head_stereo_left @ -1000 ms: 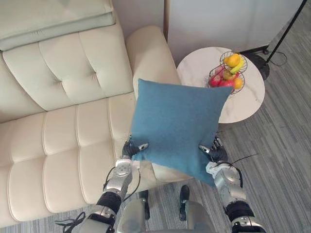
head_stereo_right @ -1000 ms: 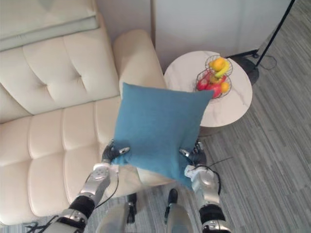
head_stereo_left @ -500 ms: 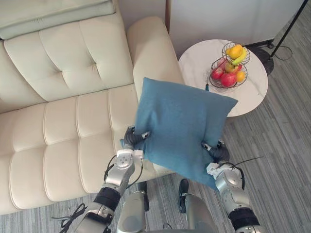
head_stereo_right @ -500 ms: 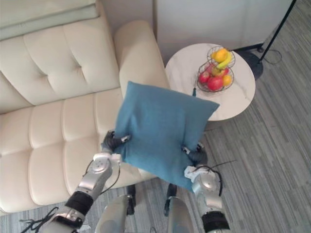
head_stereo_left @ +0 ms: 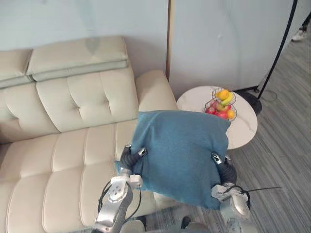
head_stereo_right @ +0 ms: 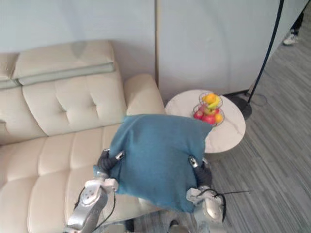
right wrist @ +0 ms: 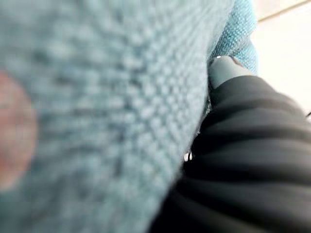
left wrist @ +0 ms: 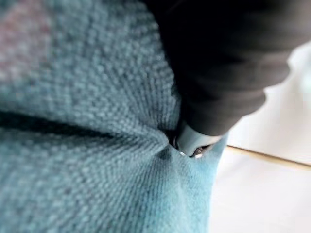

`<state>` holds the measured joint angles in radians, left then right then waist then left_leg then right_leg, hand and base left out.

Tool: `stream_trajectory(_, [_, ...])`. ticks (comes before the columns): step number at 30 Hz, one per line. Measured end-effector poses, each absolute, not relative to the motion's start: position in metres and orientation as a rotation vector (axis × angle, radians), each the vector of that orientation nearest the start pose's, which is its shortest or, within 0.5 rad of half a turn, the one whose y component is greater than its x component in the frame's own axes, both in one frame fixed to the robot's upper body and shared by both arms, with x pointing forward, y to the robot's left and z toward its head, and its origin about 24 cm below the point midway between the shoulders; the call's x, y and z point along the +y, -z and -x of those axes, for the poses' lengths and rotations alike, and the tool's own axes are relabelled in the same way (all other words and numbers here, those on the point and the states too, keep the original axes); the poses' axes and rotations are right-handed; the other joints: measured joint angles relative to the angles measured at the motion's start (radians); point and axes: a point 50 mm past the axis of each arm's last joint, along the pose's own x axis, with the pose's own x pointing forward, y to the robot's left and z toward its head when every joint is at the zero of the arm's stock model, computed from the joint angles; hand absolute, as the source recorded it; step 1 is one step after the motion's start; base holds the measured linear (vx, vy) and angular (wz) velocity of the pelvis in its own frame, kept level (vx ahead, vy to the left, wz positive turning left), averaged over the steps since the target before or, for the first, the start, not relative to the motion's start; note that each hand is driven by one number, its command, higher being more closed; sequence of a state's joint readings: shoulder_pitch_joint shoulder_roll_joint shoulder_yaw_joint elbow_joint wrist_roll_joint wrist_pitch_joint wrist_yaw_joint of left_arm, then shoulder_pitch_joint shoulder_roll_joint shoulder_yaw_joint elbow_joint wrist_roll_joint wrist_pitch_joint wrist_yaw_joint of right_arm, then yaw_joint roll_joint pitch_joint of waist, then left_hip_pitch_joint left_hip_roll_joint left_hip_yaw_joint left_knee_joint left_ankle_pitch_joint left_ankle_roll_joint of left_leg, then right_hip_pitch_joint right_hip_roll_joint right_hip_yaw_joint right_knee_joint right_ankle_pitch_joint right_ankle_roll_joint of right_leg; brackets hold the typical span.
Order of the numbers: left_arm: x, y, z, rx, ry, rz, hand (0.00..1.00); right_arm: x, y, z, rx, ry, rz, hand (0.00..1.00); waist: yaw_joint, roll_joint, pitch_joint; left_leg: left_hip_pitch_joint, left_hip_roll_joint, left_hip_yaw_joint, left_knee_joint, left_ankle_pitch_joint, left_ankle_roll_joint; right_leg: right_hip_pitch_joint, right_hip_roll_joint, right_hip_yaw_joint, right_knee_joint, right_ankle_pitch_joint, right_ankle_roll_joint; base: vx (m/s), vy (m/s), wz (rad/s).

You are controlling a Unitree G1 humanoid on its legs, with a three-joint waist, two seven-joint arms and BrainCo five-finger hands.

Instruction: Pick up cushions and gather them together orderly.

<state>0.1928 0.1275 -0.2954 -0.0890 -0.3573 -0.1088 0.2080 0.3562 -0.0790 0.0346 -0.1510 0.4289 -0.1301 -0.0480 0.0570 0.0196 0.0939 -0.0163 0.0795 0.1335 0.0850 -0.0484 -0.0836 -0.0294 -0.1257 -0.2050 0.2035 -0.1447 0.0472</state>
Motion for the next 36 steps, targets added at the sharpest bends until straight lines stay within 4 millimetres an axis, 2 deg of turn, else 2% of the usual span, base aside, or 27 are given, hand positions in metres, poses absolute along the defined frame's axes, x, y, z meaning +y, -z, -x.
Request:
stream_trajectory(3, [0.125, -0.027, -0.203, 0.054, 0.0, 0.291, 1.0, -0.177, -0.023, -0.177, 0.021, 0.138, -0.312, 1.0, 0.006, -0.003, 0.001, -0.036, -0.012, -0.046, 0.04, 0.001, 0.001, 0.015, -0.015, -0.052, 0.021, -0.017, 0.0, -0.11, -0.008, 0.58])
stream_trajectory(5, [0.125, -0.032, -0.202, 0.033, 0.0, 0.3, 1.0, -0.177, -0.027, -0.178, -0.004, 0.135, -0.31, 1.0, 0.005, -0.008, -0.003, -0.094, -0.027, -0.086, 0.086, 0.002, 0.002, -0.011, -0.041, -0.106, 0.072, -0.046, -0.001, -0.16, 0.011, 0.91])
stream_trajectory(6, [0.125, -0.035, -0.203, 0.019, -0.006, 0.307, 1.0, -0.177, -0.03, -0.18, -0.019, 0.133, -0.31, 1.0, 0.007, -0.009, -0.008, -0.12, -0.026, -0.083, 0.071, -0.016, 0.005, -0.033, -0.059, -0.142, 0.097, -0.05, -0.005, -0.19, 0.037, 1.11])
stream_trajectory(7, [0.125, -0.037, -0.204, 0.009, -0.014, 0.319, 1.0, -0.176, -0.033, -0.183, -0.035, 0.139, -0.286, 1.0, 0.004, -0.017, -0.014, -0.148, 0.015, 0.033, 0.081, -0.034, 0.027, -0.044, -0.085, -0.192, 0.089, -0.034, -0.011, -0.13, 0.052, 1.05])
stream_trajectory(8, [0.124, -0.038, -0.205, 0.006, -0.014, 0.325, 1.0, -0.176, -0.035, -0.184, -0.046, 0.141, -0.277, 1.0, 0.003, -0.023, -0.01, -0.163, 0.038, 0.083, 0.115, -0.036, 0.047, -0.045, -0.096, -0.213, 0.09, -0.029, -0.012, -0.1, 0.105, 1.09])
stream_trajectory(9, [0.123, -0.037, -0.204, 0.01, -0.017, 0.333, 1.0, -0.176, -0.039, -0.189, -0.064, 0.148, -0.252, 1.0, 0.006, -0.018, -0.012, -0.174, 0.109, 0.16, 0.194, -0.038, 0.059, -0.039, -0.115, -0.245, 0.094, -0.022, -0.006, -0.07, 0.127, 0.7])
stream_trajectory(10, [0.123, -0.036, -0.204, 0.014, -0.019, 0.34, 1.0, -0.175, -0.04, -0.19, -0.07, 0.151, -0.242, 1.0, 0.005, -0.023, -0.01, -0.174, 0.135, 0.176, 0.22, -0.036, 0.061, -0.036, -0.125, -0.255, 0.095, -0.019, -0.001, -0.07, 0.153, 0.72])
stream_trajectory(12, [0.122, -0.031, -0.206, 0.03, -0.023, 0.359, 1.0, -0.177, -0.04, -0.194, -0.078, 0.161, -0.236, 1.0, -0.001, -0.014, -0.016, -0.153, 0.217, 0.22, 0.295, -0.036, 0.062, -0.002, -0.16, -0.297, 0.068, 0.014, 0.035, -0.04, 0.252, 0.7])
stream_trajectory(13, [0.117, -0.026, -0.208, 0.046, -0.014, 0.367, 1.0, -0.182, -0.035, -0.195, -0.065, 0.182, -0.225, 1.0, -0.005, 0.004, -0.032, -0.145, 0.256, 0.249, 0.318, -0.023, 0.072, 0.024, -0.173, -0.324, 0.031, 0.051, 0.068, -0.02, 0.415, 0.74])
stream_trajectory(14, [0.113, -0.024, -0.209, 0.054, -0.003, 0.37, 1.0, -0.186, -0.033, -0.195, -0.057, 0.202, -0.219, 1.0, -0.006, 0.017, -0.041, -0.139, 0.271, 0.262, 0.313, -0.022, 0.057, 0.034, -0.179, -0.34, 0.012, 0.07, 0.088, -0.01, 0.394, 0.82])
stream_trajectory(15, [0.108, -0.021, -0.212, 0.064, 0.013, 0.37, 1.0, -0.191, -0.027, -0.195, -0.034, 0.234, -0.216, 1.0, -0.011, 0.027, -0.057, -0.147, 0.234, 0.269, 0.273, -0.06, -0.017, 0.04, -0.193, -0.344, -0.023, 0.104, 0.106, 0.0, 0.459, 0.91])
stream_trajectory(16, [0.11, -0.019, -0.215, 0.071, 0.016, 0.35, 1.0, -0.191, -0.018, -0.197, -0.001, 0.246, -0.223, 1.0, -0.03, 0.002, -0.069, -0.15, 0.182, 0.248, 0.222, -0.049, -0.049, 0.049, -0.215, -0.337, -0.069, 0.116, 0.101, -0.02, 0.439, 1.22])
stream_trajectory(17, [0.115, -0.012, -0.218, 0.097, 0.02, 0.309, 1.0, -0.187, -0.005, -0.199, 0.054, 0.257, -0.243, 1.0, -0.047, -0.04, -0.071, -0.158, 0.111, 0.223, 0.166, -0.018, -0.022, 0.052, -0.22, -0.306, -0.11, 0.125, 0.091, -0.02, 0.387, 1.02])
stream_trajectory(19, [0.12, -0.001, -0.216, 0.14, 0.011, 0.28, 1.0, -0.183, 0.004, -0.2, 0.095, 0.259, -0.254, 1.0, -0.043, -0.053, -0.064, -0.159, 0.076, 0.209, 0.167, -0.023, -0.007, 0.072, -0.224, -0.318, -0.111, 0.149, 0.089, 0.03, 0.227, 0.51])
stream_trajectory(20, [0.121, 0.006, -0.213, 0.175, 0.003, 0.27, 1.0, -0.182, 0.009, -0.199, 0.124, 0.258, -0.251, 1.0, -0.039, -0.047, -0.061, -0.16, 0.057, 0.207, 0.184, -0.038, 0.014, 0.074, -0.245, -0.328, -0.09, 0.189, 0.099, 0.04, 0.306, 0.34])
stream_trajectory(22, [0.12, 0.013, -0.211, 0.215, 0.011, 0.259, 1.0, -0.184, 0.017, -0.196, 0.168, 0.266, -0.24, 1.0, -0.039, -0.034, -0.051, -0.155, 0.028, 0.188, 0.18, -0.055, 0.041, 0.041, -0.293, -0.322, 0.02, 0.22, 0.071, -0.01, 0.294, 0.32])
stream_trajectory(23, [0.118, 0.014, -0.21, 0.218, 0.026, 0.257, 1.0, -0.186, 0.018, -0.194, 0.176, 0.274, -0.235, 1.0, -0.04, -0.026, -0.038, -0.145, 0.017, 0.184, 0.168, -0.069, 0.05, -0.002, -0.317, -0.283, 0.112, 0.248, 0.026, -0.03, 0.262, 0.12])
stream_trajectory(24, [0.119, 0.014, -0.209, 0.219, 0.028, 0.253, 1.0, -0.187, 0.018, -0.194, 0.179, 0.275, -0.234, 1.0, -0.044, -0.017, -0.007, -0.104, 0.017, 0.18, 0.133, -0.068, 0.052, -0.082, -0.299, -0.14, 0.252, 0.215, -0.008, -0.02, 0.225, 0.06])
stream_trajectory(25, [0.12, 0.014, -0.209, 0.22, 0.027, 0.249, 1.0, -0.186, 0.019, -0.193, 0.181, 0.276, -0.24, 1.0, -0.05, -0.007, 0.005, -0.089, 0.018, 0.176, 0.118, -0.067, 0.054, -0.112, -0.258, -0.069, 0.307, 0.161, 0.019, -0.01, 0.151, -0.01])
stream_trajectory(26, [0.121, 0.014, -0.209, 0.221, 0.027, 0.248, 1.0, -0.185, 0.019, -0.193, 0.184, 0.275, -0.245, 1.0, -0.059, -0.016, 0.009, -0.059, 0.014, 0.177, 0.084, -0.06, 0.064, -0.148, -0.179, 0.011, 0.364, 0.086, 0.041, 0.01, 0.068, -0.02])
stream_trajectory(27, [0.121, 0.014, -0.209, 0.219, 0.029, 0.247, 1.0, -0.185, 0.019, -0.193, 0.182, 0.271, -0.246, 1.0, -0.062, -0.019, 0.02, -0.027, -0.001, 0.188, 0.046, -0.06, 0.064, -0.167, -0.124, 0.034, 0.375, 0.028, 0.046, 0.03, 0.071, 0.0])
stream_trajectory(28, [0.12, 0.014, -0.209, 0.217, 0.033, 0.247, 1.0, -0.185, 0.018, -0.194, 0.178, 0.27, -0.251, 1.0, -0.064, -0.031, 0.014, -0.013, -0.021, 0.193, 0.016, -0.052, 0.074, -0.187, -0.075, 0.016, 0.346, -0.001, 0.039, 0.06, 0.045, 0.03])
stream_trajectory(29, [0.119, 0.011, -0.209, 0.208, 0.039, 0.249, 1.0, -0.186, 0.017, -0.194, 0.173, 0.27, -0.249, 1.0, -0.074, -0.044, 0.01, -0.012, -0.03, 0.204, 0.014, -0.046, 0.082, -0.204, -0.052, -0.006, 0.322, -0.011, 0.026, 0.09, 0.015, 0.06])
stream_trajectory(31, [0.117, 0.007, -0.21, 0.195, 0.049, 0.254, 1.0, -0.187, 0.016, -0.194, 0.168, 0.274, -0.25, 1.0, -0.077, -0.046, 0.009, -0.01, -0.046, 0.213, 0.021, -0.054, 0.083, -0.232, 0.01, -0.029, 0.223, -0.002, 0.003, 0.17, -0.036, 0.09])
stream_trajectory(33, [0.115, 0.001, -0.21, 0.179, 0.058, 0.262, 1.0, -0.188, 0.015, -0.191, 0.165, 0.28, -0.25, 1.0, -0.085, -0.05, 0.006, -0.015, -0.058, 0.194, 0.05, -0.084, 0.065, -0.219, 0.038, 0.024, 0.134, 0.039, -0.066, 0.23, -0.082, 0.32])
stream_trajectory(35, [0.107, 0.003, -0.207, 0.192, 0.067, 0.289, 1.0, -0.195, 0.01, -0.183, 0.146, 0.299, -0.241, 1.0, -0.081, -0.005, 0.002, -0.02, -0.014, 0.175, 0.134, -0.14, 0.052, -0.164, 0.059, -0.015, 0.114, 0.026, -0.089, 0.26, -0.096, 0.33])
stream_trajectory(36, [0.105, 0.003, -0.205, 0.197, 0.067, 0.297, 1.0, -0.196, 0.005, -0.18, 0.128, 0.301, -0.24, 1.0, -0.082, 0.007, 0.0, -0.023, 0.008, 0.172, 0.198, -0.15, 0.047, -0.129, 0.068, -0.04, 0.096, 0.02, -0.095, 0.32, -0.089, 0.35])
